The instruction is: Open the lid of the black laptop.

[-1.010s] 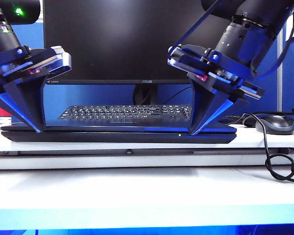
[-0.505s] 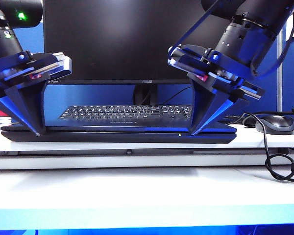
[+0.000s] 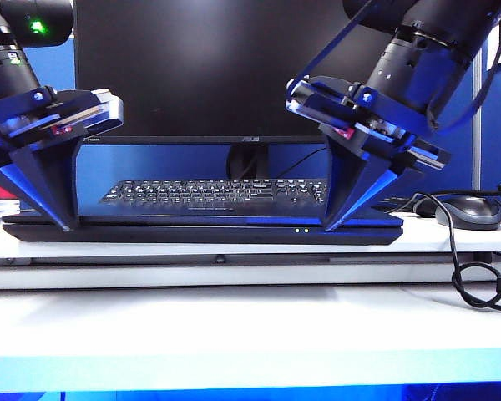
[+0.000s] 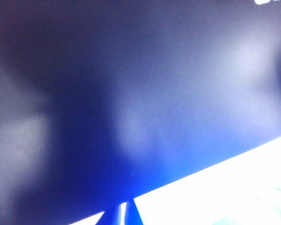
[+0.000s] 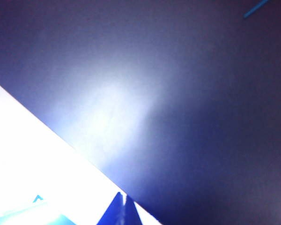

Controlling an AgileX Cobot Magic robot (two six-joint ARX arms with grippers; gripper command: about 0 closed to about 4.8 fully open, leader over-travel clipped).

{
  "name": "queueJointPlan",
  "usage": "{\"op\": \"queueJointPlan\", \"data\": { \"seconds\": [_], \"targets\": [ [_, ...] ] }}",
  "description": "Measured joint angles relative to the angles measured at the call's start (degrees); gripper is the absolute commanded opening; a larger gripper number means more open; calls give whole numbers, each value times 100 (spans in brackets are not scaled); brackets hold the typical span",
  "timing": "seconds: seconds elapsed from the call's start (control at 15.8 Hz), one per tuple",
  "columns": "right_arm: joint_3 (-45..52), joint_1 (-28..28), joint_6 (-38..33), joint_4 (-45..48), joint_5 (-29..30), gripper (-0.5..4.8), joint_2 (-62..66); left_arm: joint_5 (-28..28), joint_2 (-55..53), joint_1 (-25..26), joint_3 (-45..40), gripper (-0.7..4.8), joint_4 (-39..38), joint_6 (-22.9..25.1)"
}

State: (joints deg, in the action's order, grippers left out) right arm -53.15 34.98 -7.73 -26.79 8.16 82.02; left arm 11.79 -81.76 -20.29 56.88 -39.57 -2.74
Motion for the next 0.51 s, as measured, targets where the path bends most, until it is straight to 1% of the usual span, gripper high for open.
{"op": "queueJointPlan", "data": {
  "seconds": [0.51],
  "targets": [
    [0, 2, -98, 90, 24, -1, 0, 2, 0, -7, -31, 26, 98, -74]
  ]
}}
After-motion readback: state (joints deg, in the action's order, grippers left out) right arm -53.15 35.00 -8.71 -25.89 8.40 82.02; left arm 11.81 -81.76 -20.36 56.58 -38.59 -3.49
